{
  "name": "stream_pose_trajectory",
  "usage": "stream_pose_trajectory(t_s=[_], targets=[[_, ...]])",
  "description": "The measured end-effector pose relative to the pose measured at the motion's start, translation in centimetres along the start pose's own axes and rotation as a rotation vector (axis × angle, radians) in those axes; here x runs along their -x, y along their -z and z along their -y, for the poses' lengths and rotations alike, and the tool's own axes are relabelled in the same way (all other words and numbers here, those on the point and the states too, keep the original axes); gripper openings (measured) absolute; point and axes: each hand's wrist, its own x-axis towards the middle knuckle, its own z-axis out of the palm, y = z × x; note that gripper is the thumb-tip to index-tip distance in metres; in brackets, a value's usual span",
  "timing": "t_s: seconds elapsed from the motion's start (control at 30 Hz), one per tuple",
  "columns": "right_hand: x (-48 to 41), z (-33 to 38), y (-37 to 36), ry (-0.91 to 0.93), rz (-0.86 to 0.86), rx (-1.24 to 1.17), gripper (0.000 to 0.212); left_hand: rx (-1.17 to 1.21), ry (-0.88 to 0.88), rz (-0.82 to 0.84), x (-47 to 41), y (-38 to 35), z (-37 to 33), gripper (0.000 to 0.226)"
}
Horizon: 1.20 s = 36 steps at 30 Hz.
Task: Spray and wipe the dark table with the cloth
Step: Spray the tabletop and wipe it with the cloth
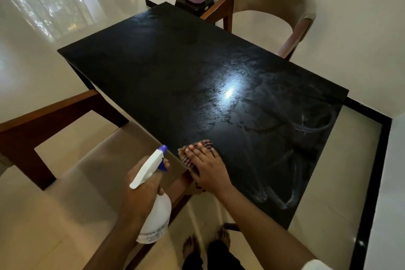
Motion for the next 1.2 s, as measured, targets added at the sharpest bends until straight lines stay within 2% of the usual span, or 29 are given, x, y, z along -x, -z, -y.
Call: stream_pose_trajectory(t_s=[0.07,0.13,0.23,0.3,0.43,0.53,0.57,0.63,0.73,0.77,0.83,0.9,0.97,1.07,1.13,1.2], targets=[[-0.5,-3.0,0.6,-0.114,-0.045,0.039,0.058,0.057,0.018,-0.044,-0.1,-0.3,0.3,0.028],[-0.8,-6.6,1.5,-0.337,-0.065,0.05,0.062,0.11,0.078,-0.085,-0.2,-0.5,0.6,0.031],[-1.3,-8.1,2.4,-0.578,-0.053,0.039,0.063,0.143,0.013,-0.064,-1.1,-0.2,1.9,0.034],[-1.6,-5.8,1.8,-0.532,-0.031,0.024,0.067,0.086,-0.036,-0.04,-1.5,0.0,1.8,0.03],[-1.1,0.2,-0.1,-0.108,0.108,-0.063,0.064,0.077,-0.049,-0.095,-2.8,-0.5,2.0,0.043],[-2.2,-0.8,0.1,0.006,0.092,0.014,0.062,0.076,-0.093,-0.091,-3.3,-0.5,2.0,0.042],[-2.8,-2.0,0.3,-0.019,0.052,0.056,0.062,0.069,-0.109,-0.079,-3.4,-0.5,2.2,0.034],[-3.7,-5.3,0.8,-0.197,-0.03,0.107,0.064,0.026,-0.108,-0.027,-3.4,-0.5,2.3,0.019],[-4.1,-8.9,2.0,-0.472,-0.097,0.1,0.064,0.017,-0.121,0.003,-3.5,-0.8,2.9,0.016],[-4.3,-8.9,1.9,-0.51,-0.091,0.095,0.066,0.046,-0.145,-0.019,-3.3,-0.8,2.9,0.024],[-4.3,-7.0,1.2,-0.471,-0.065,0.086,0.07,0.116,-0.192,-0.058,-3.0,-0.4,3.2,0.04],[-3.5,-4.0,0.0,-0.297,-0.04,0.059,0.071,0.144,-0.197,-0.043,-2.8,-0.7,3.2,0.041],[-2.0,-1.6,-0.8,-0.117,0.001,0.037,0.067,0.111,-0.183,-0.102,-3.2,-1.2,3.1,0.045],[-0.3,-2.1,-0.3,0.03,0.044,0.057,0.061,0.039,-0.127,-0.127,-3.9,-1.3,3.3,0.038],[0.4,-4.7,0.5,0.005,0.006,0.085,0.06,0.025,-0.124,-0.138,-4.1,-1.3,3.1,0.036],[0.7,-8.0,1.5,-0.174,-0.041,0.119,0.063,0.036,-0.115,-0.14,-4.2,-1.2,2.9,0.036]])
